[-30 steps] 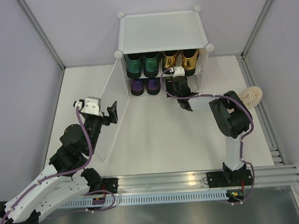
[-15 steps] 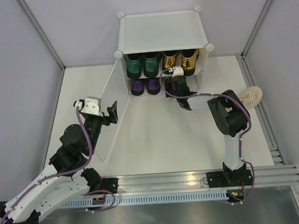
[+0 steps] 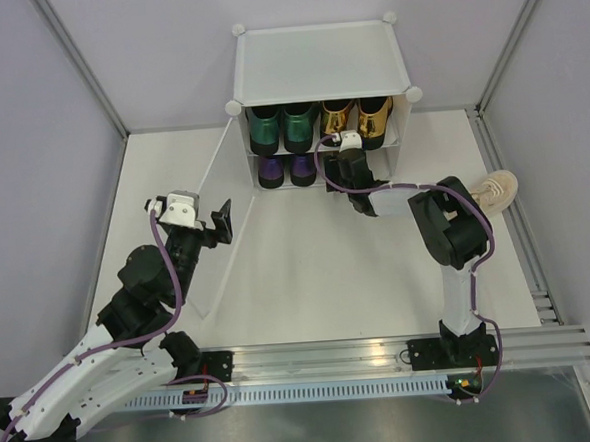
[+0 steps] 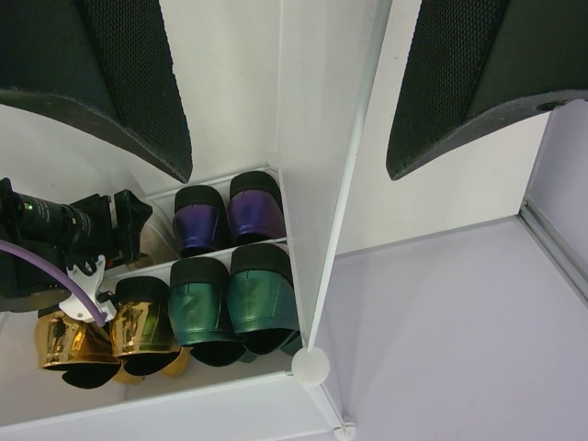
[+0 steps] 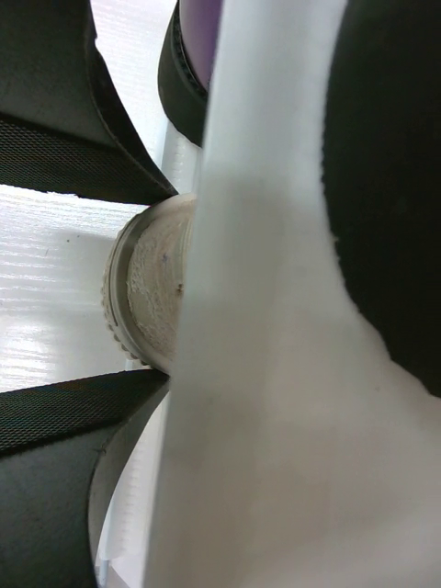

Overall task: Place and organize the shoes in the shoe cabinet
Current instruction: Place the shoe in the shoe cabinet.

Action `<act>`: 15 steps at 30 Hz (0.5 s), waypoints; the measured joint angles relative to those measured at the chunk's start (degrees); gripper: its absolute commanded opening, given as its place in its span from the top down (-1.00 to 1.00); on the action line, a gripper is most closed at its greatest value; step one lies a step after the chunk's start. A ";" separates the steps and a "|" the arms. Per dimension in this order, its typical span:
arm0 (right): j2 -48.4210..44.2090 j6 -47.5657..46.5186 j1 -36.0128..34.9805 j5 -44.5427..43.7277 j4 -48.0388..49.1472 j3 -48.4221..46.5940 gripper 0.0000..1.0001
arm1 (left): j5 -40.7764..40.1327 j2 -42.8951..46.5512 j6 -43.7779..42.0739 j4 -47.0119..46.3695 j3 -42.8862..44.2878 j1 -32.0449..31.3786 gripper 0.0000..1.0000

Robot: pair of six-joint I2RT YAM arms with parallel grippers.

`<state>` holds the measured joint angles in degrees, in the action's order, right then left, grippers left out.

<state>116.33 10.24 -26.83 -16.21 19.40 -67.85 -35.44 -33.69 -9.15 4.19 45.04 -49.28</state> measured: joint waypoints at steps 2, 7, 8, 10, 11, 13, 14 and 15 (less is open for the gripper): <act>0.26 0.00 0.00 -0.09 -0.35 -0.50 -0.20 | 0.00 0.00 0.00 0.02 0.00 0.00 -0.78; 0.81 -0.02 0.02 -0.31 -0.35 -1.07 -0.32 | 0.00 0.00 0.00 0.00 0.00 0.00 -0.78; 0.85 -0.02 0.02 -0.33 -0.31 -1.07 -0.32 | 0.00 0.00 0.00 0.02 0.00 0.00 -0.78; 0.96 -0.02 0.02 -0.35 -0.17 -1.09 -0.37 | 0.00 0.00 0.00 0.00 0.00 0.00 -0.78; 1.03 -0.02 0.02 -0.35 -0.13 -1.09 -0.40 | 0.02 0.00 0.00 0.00 0.00 0.00 -0.78; 1.11 0.00 0.02 -0.37 0.02 -1.09 -0.55 | 0.00 0.00 0.00 0.02 0.00 0.00 -0.78; 1.14 0.04 0.02 -0.35 0.11 -1.09 -0.62 | 0.00 0.00 0.00 0.00 0.00 0.00 -0.78; 1.14 0.00 0.00 -0.24 0.17 -1.09 -0.69 | 0.02 0.00 0.00 0.02 0.00 0.00 -0.78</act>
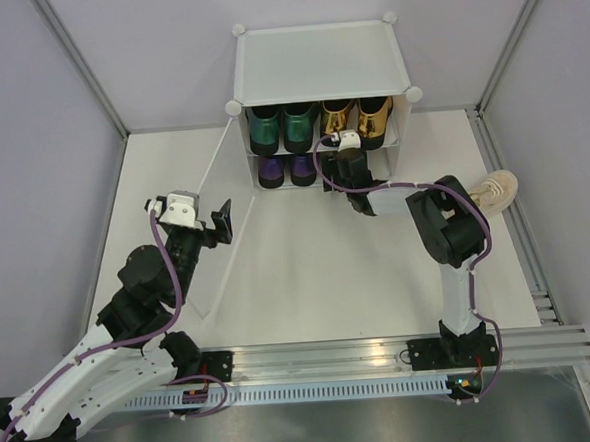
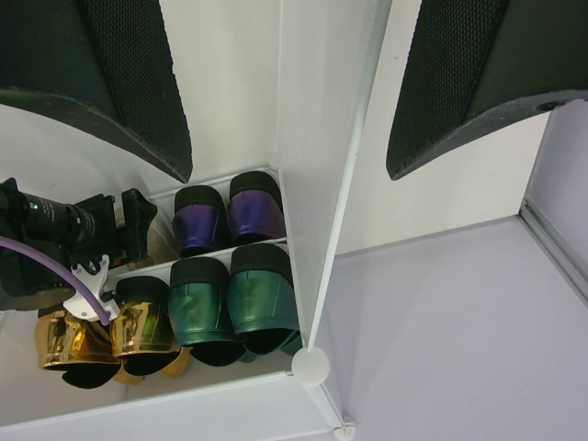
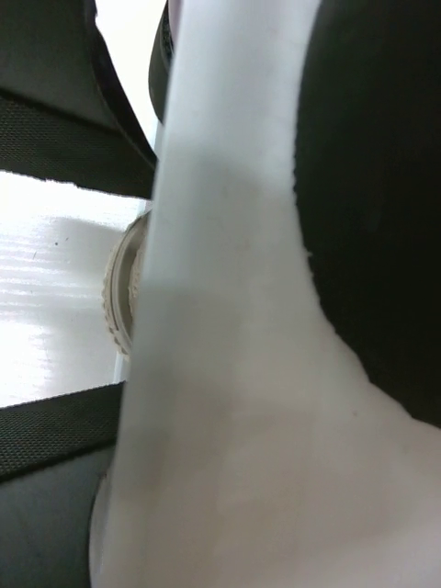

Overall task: Place and organize the shoes in the shoe cabinet
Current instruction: Place the shoe in the shoe cabinet.

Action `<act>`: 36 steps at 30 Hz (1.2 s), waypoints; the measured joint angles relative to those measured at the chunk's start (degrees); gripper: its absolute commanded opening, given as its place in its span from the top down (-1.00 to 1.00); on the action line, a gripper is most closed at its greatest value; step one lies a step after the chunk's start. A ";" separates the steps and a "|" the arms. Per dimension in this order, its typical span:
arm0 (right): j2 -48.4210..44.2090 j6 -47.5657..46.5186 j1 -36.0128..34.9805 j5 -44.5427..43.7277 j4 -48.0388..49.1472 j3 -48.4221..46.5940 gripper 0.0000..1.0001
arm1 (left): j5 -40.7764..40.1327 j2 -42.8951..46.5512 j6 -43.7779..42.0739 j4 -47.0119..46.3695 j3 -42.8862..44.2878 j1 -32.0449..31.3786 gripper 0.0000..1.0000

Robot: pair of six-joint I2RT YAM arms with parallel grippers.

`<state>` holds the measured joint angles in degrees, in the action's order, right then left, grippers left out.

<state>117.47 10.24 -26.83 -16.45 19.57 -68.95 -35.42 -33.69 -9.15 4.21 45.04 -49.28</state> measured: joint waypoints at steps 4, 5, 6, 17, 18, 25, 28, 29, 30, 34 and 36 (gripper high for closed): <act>0.04 0.02 -0.31 0.57 0.85 0.15 -0.93 | 0.00 0.04 0.00 0.00 0.00 0.00 -0.78; 0.04 0.00 -0.46 0.57 1.16 0.35 -0.96 | 0.00 0.11 0.00 -0.02 0.00 0.00 -0.78; 0.04 -0.02 -0.61 0.55 1.60 0.61 -0.96 | 0.00 0.15 0.02 0.00 0.00 0.00 -0.78; -8.83 0.24 -1.49 1.03 2.43 6.47 -0.96 | 0.00 0.55 0.00 0.00 0.00 0.00 -0.78; -10.82 0.24 -1.51 1.03 2.36 7.69 -0.96 | 0.00 0.55 0.00 0.00 0.00 0.00 -0.78; -28.41 2.08 -1.55 -1.18 -0.20 18.88 -0.93 | -0.02 1.05 0.00 0.00 0.00 0.00 -0.64; -36.22 4.72 -1.51 -5.42 -4.37 22.75 -0.83 | -0.02 1.36 0.02 0.00 0.00 0.00 -0.62; -38.99 5.68 -1.44 -6.73 -5.77 24.20 -0.79 | -0.02 1.46 0.00 0.00 0.00 0.00 -0.63; -41.83 6.80 -1.31 -8.09 -6.97 25.64 -0.77 | -0.02 1.57 0.02 0.00 0.00 0.00 -0.64; -51.63 10.78 -0.39 -12.90 -12.57 29.55 -0.72 | -0.04 1.88 0.02 0.00 0.00 0.00 -0.70; -54.95 13.22 1.18 -15.47 -16.52 29.55 -0.71 | -0.04 1.88 0.02 0.00 0.00 0.00 -0.71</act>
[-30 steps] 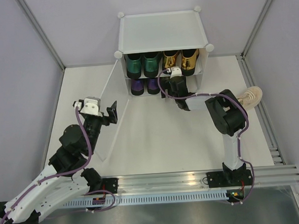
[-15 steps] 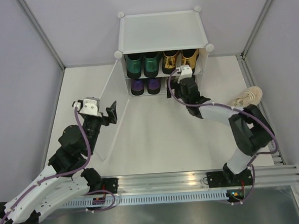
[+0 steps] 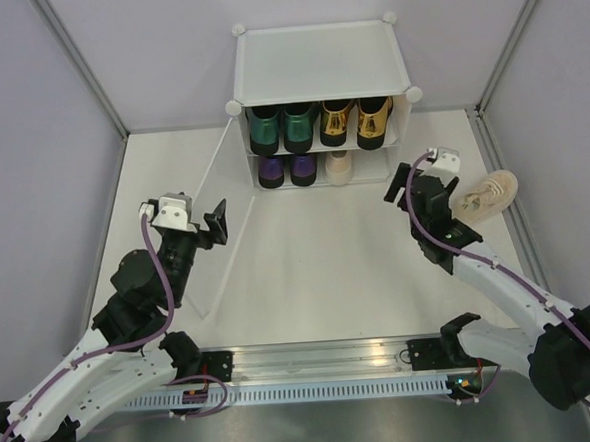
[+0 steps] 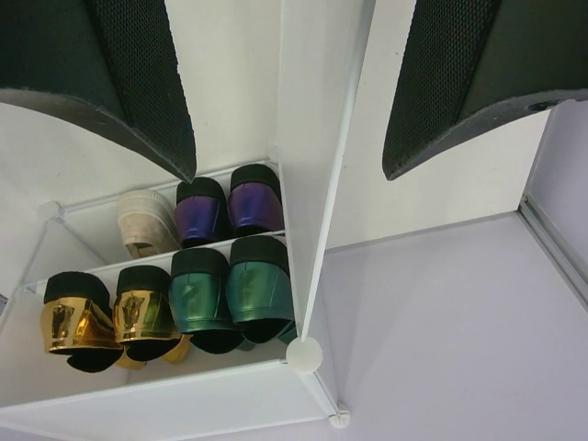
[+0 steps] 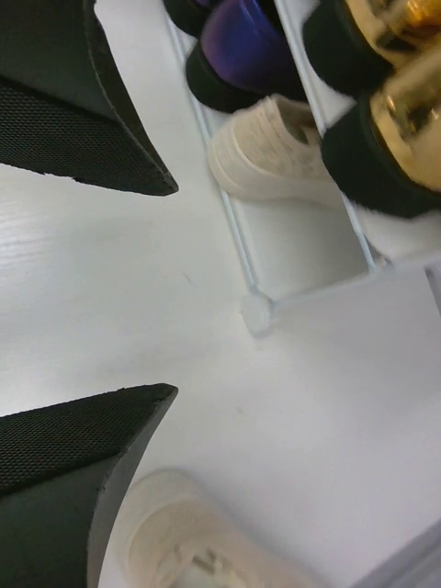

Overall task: Place and organize the shoes in the shoe cabinet
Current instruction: Place the shoe in the shoe cabinet, then move the shoe to the center of the board.

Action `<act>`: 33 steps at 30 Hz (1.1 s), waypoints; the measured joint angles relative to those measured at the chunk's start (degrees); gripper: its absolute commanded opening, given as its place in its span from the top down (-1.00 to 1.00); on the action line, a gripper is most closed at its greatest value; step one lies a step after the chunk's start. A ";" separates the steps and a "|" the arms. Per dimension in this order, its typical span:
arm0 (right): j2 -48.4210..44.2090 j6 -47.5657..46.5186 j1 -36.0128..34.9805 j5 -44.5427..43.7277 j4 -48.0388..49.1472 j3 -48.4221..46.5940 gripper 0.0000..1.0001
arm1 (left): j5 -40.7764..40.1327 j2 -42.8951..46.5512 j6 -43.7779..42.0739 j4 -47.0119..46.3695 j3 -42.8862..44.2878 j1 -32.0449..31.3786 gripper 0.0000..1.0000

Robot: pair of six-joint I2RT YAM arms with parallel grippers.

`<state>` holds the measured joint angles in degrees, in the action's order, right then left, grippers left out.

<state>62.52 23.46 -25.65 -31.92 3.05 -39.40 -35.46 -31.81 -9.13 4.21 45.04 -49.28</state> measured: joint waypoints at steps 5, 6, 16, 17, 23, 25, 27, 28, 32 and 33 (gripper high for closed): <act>-1.68 4.44 7.28 -4.96 -9.60 -2.05 -0.65 | -0.02 0.37 0.00 0.00 0.00 0.00 -0.72; -1.62 5.01 8.79 -5.35 -11.23 -2.51 -0.64 | -0.02 0.52 0.00 0.00 0.00 0.00 -0.72; 5.92 6.97 24.20 -1.79 -16.06 -5.95 -0.58 | 0.00 0.85 0.00 0.00 0.00 0.00 -0.72; 7.08 6.95 25.42 -0.66 -16.00 -6.12 -0.55 | -0.02 0.85 0.00 0.00 0.00 0.00 -0.72; 16.35 6.19 30.69 5.22 -13.27 -7.82 -0.41 | 0.00 0.83 0.00 0.00 0.00 0.00 -0.73; 19.71 5.77 31.19 6.93 -12.07 -8.44 -0.31 | 0.00 0.74 0.00 0.00 0.00 0.00 -0.73; 22.32 5.03 31.23 8.90 -10.60 -8.48 -0.06 | 0.02 0.63 0.00 0.00 0.00 0.00 -0.73; 23.37 4.70 31.23 9.68 -10.01 -8.48 0.06 | 0.00 0.59 0.00 -0.02 0.00 0.00 -0.73; 24.81 4.15 31.74 11.78 -8.35 -8.44 0.70 | -0.02 0.33 0.00 0.00 0.00 0.00 -0.73; 24.63 4.20 31.82 12.66 -7.98 -8.28 0.76 | -0.02 0.24 0.00 -0.02 0.00 0.00 -0.73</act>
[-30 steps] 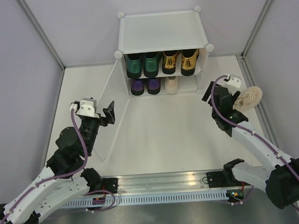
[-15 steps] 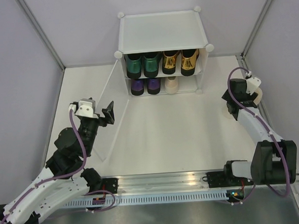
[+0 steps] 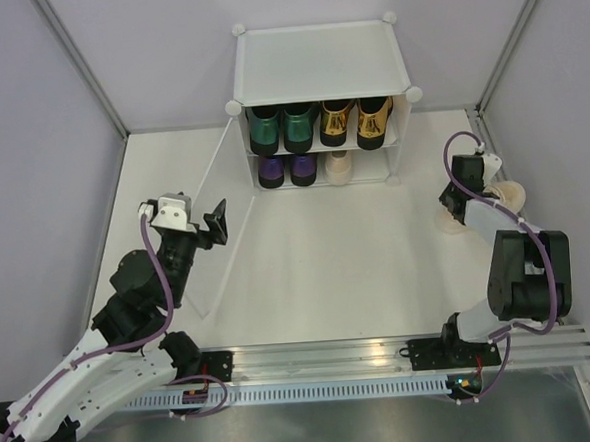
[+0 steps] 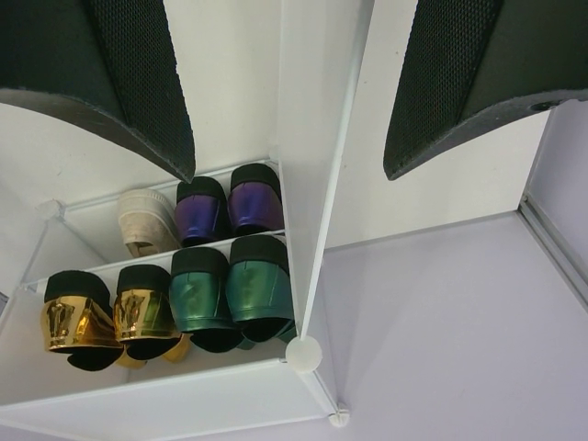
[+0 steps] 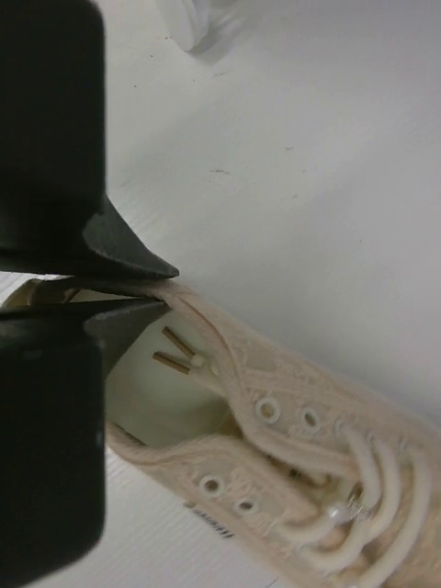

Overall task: Place and organize the shoes in the shoe cabinet
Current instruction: Move the shoe to the center of the board.

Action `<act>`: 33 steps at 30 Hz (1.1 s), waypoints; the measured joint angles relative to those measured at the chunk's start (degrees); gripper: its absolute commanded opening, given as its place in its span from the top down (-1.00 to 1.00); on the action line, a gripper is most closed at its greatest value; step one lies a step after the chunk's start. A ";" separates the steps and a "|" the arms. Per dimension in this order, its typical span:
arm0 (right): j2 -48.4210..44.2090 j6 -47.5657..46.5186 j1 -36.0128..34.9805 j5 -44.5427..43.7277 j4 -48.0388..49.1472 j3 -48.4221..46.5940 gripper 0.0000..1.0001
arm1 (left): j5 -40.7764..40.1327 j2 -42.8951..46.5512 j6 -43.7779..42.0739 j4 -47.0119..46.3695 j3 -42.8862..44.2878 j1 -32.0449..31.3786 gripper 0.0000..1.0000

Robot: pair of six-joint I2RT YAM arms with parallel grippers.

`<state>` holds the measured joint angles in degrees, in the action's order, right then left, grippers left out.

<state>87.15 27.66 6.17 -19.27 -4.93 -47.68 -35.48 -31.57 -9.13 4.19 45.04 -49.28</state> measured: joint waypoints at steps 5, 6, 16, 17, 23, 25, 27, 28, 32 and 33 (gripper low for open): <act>-2.73 -0.13 -1.95 3.63 -0.07 2.16 0.99 | 0.00 -0.37 0.00 0.00 0.00 0.00 -0.73; -3.87 -0.31 -3.39 4.59 -0.59 2.89 0.99 | -0.02 -0.46 0.00 0.02 0.00 0.00 -0.73; -13.60 -5.68 -30.03 16.35 -5.60 6.93 0.99 | -0.44 -1.46 0.00 0.09 0.02 -0.07 -0.73; -13.88 -6.38 -33.11 16.57 -5.97 6.97 0.99 | -0.46 -1.64 0.02 0.11 0.02 -0.07 -0.73; -9.18 -9.44 -63.89 13.60 -9.42 4.68 0.85 | -0.61 -2.67 0.04 2.03 0.79 -0.09 -0.73; -7.98 -9.57 -69.64 11.15 -8.76 4.39 0.85 | -0.72 -2.56 0.04 2.95 0.90 -0.09 -0.73; -8.55 -9.01 -71.34 9.62 -8.68 4.50 0.62 | -1.03 -2.40 0.07 3.58 0.90 -0.09 -0.73; -9.09 -8.48 -71.78 8.48 -8.70 4.85 0.24 | -1.03 -2.25 0.07 3.72 0.90 -0.09 -0.73; -13.09 -6.84 -71.95 4.33 -10.43 6.80 -0.17 | -0.87 -1.01 0.09 4.04 0.87 -0.09 -0.73; -14.88 -6.29 -72.06 3.67 -11.17 7.04 -0.22 | -0.83 -0.81 0.09 4.02 0.85 -0.09 -0.73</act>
<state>72.27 21.37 -65.89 -15.59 -16.10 -40.64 -36.32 -32.38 -9.04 8.21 45.89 -49.36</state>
